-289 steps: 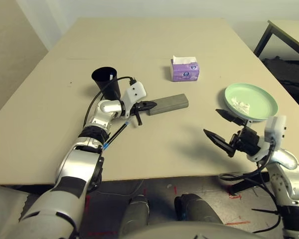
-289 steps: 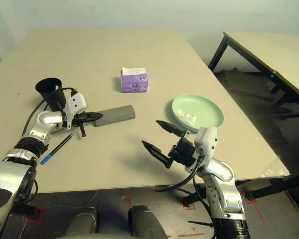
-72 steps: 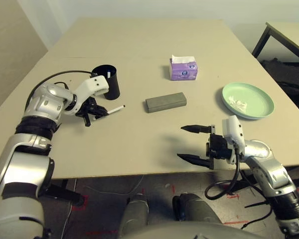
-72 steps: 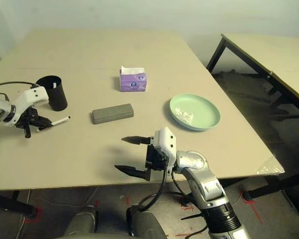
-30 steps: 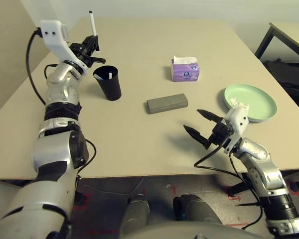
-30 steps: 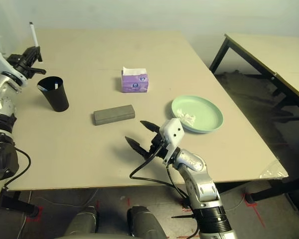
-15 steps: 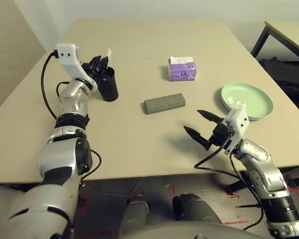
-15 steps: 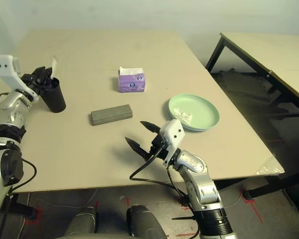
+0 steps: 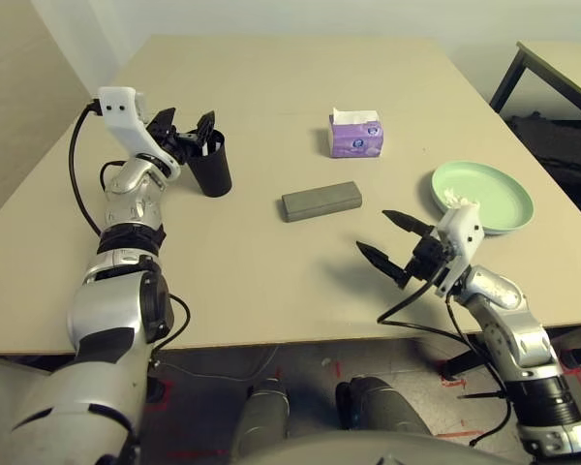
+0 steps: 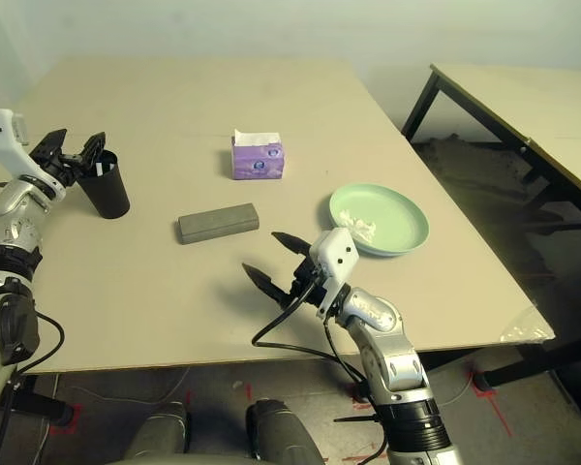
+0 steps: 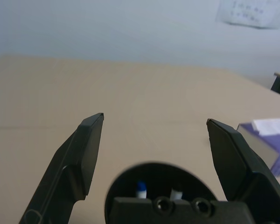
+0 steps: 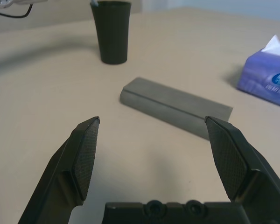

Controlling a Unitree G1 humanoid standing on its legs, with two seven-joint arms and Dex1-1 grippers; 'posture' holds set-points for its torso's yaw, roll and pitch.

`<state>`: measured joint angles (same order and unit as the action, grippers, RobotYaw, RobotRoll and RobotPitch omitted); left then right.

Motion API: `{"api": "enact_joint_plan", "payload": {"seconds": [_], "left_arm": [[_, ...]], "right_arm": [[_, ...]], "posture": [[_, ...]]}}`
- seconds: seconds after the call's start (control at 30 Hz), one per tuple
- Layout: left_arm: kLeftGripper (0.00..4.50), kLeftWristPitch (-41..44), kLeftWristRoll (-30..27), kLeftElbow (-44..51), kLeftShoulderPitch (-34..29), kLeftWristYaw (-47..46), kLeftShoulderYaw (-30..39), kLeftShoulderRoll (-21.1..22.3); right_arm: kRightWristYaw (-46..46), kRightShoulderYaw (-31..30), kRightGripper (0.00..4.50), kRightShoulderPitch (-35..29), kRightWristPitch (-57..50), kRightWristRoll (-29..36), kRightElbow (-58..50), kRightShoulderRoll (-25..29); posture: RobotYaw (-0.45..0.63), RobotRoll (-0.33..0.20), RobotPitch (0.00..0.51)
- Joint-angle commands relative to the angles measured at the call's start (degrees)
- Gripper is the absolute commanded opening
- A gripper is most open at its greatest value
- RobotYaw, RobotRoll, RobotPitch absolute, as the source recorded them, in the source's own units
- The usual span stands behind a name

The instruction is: Organize and tidy the items on the table.

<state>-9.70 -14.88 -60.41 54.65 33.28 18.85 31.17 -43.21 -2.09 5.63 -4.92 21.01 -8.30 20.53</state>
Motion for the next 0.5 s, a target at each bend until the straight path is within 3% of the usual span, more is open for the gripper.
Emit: {"api": "enact_joint_plan", "payload": {"seconds": [0.03, 0.23, 0.37, 0.5], "left_arm": [[4.47, 1.99, -1.58, 3.65, 0.45, 1.68, 1.00, 2.57], [4.47, 7.35, -4.60, 12.65, -4.45, 3.47, 3.82, 10.35], [4.47, 10.43, -6.14, 17.39, -10.56, 3.04, 6.68, 14.90], [4.47, 11.44, -7.13, 21.05, -17.80, 2.83, 9.21, 16.15]], "right_arm": [[1.98, 4.70, 4.50, 1.69, -2.35, 4.55, -3.86, 0.45], [7.08, 17.84, 4.50, 5.71, -9.30, 13.52, -9.11, 6.16], [6.87, 27.23, 4.50, 5.71, -10.27, 15.78, -3.34, 12.58], [2.77, 33.14, 4.50, 4.57, -6.64, 15.35, 6.69, 16.38]], "posture": [[-0.10, 0.000, 0.091], [-0.14, 0.000, 0.092], [-0.15, 0.000, 0.088], [-0.14, 0.000, 0.082]]}}
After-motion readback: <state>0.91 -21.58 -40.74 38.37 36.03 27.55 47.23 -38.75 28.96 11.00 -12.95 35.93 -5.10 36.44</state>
